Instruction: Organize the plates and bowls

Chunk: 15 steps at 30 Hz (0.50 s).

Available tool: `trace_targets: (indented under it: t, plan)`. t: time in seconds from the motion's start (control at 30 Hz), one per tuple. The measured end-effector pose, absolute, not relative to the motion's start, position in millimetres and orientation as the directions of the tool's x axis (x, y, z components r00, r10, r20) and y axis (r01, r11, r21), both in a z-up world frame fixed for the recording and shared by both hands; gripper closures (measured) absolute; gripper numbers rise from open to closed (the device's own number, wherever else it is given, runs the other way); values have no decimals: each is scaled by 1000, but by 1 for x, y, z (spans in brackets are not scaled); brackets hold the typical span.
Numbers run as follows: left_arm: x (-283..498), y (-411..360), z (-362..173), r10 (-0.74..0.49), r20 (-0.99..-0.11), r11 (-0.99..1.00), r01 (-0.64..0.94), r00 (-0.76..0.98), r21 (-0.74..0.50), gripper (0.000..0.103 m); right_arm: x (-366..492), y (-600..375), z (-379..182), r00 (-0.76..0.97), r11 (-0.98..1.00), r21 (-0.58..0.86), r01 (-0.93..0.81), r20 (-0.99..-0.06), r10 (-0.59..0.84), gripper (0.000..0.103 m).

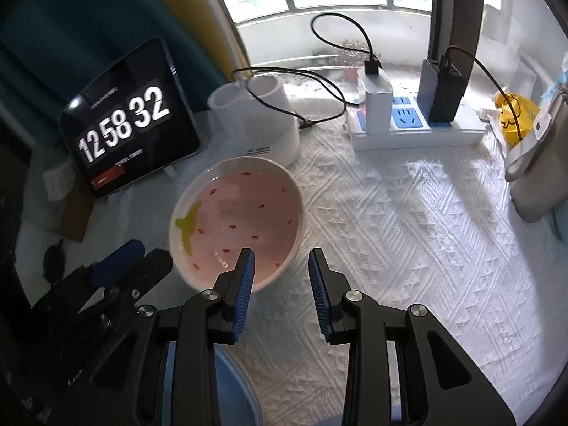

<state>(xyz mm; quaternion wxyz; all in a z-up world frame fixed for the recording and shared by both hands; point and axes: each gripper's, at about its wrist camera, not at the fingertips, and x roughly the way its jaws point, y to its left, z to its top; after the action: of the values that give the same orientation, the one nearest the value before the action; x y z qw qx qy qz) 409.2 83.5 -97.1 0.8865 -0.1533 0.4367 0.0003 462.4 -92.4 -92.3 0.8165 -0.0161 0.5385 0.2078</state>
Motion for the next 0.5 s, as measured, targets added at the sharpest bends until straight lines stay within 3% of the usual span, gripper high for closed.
trace_targets:
  t: [0.5]
  plan:
    - [431, 88, -127, -153, -832, 932, -202, 533, -301, 57, 487, -89, -134, 220, 921, 270, -281, -916, 336, 70]
